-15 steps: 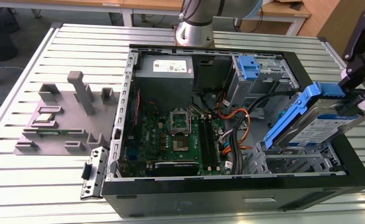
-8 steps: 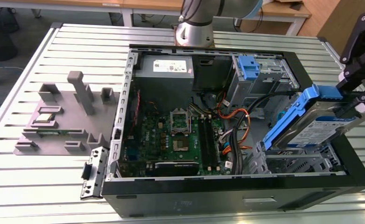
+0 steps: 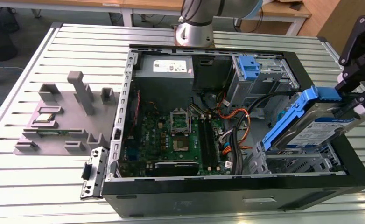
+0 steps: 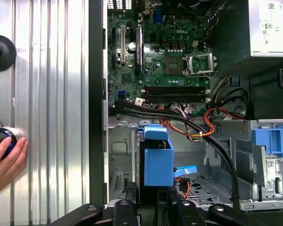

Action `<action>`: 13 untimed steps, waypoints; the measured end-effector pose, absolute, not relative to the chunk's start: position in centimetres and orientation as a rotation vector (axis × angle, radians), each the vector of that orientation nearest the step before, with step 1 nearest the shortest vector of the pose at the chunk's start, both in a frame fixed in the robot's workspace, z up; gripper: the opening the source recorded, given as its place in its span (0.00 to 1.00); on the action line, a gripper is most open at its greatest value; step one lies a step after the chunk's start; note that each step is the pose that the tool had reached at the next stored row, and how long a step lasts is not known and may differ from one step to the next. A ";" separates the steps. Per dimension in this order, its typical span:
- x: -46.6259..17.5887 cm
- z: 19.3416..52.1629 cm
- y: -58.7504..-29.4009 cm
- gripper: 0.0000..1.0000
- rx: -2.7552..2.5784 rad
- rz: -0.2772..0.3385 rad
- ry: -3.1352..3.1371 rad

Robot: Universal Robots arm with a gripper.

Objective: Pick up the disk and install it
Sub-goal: 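Insert the disk into the insertion slot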

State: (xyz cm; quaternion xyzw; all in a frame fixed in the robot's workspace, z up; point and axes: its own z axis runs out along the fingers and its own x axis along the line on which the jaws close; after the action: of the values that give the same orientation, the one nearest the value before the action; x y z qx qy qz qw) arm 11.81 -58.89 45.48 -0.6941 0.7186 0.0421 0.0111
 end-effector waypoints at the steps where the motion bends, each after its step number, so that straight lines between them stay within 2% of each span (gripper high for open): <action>1: 11.8 45.5 -58.9 0.35 -2.165 0.132 2.242; 13: 11.8 45.1 -58.9 0.35 -2.165 0.132 2.241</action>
State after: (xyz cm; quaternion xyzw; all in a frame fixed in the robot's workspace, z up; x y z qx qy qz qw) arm 11.81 -58.89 45.12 -0.6941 0.7186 0.0423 0.0112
